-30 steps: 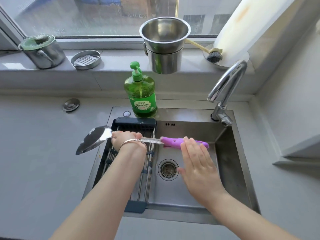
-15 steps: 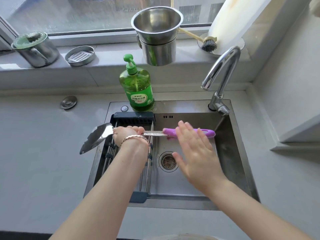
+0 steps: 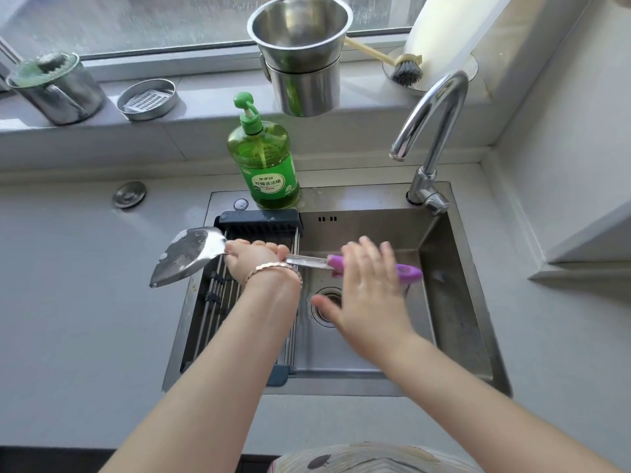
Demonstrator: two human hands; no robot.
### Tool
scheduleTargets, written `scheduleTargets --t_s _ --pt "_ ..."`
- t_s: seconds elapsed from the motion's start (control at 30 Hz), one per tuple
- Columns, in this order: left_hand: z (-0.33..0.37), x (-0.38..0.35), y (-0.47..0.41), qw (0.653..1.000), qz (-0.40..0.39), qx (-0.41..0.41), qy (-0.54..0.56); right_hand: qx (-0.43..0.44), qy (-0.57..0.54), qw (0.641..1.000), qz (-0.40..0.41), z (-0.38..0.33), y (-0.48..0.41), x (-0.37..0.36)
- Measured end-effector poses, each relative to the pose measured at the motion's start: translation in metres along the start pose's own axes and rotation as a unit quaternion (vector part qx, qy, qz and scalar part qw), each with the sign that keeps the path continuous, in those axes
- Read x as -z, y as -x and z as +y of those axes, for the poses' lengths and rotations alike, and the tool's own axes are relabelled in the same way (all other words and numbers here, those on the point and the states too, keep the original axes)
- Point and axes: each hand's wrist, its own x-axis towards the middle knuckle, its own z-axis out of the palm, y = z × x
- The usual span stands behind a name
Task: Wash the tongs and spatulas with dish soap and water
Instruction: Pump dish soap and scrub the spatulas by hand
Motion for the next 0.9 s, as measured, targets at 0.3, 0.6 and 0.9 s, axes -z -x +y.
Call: scheduleTargets --t_s 0.3,0.6,0.9 --pt "0.005 0.004 -0.001 0.996 0.029 0.029 0.074 0.046 0.022 0.998 0.025 0.008 0.008 -0.003" --pt "0.010 0.013 -0.003 0.995 0.025 0.040 0.092 0.018 -0.240 0.939 -0.245 0.059 -0.008 0.035" --pt "-0.003 0.003 0.009 0.995 0.010 0.085 0.054 0.054 -0.140 0.952 -0.267 0.029 -0.017 0.039"
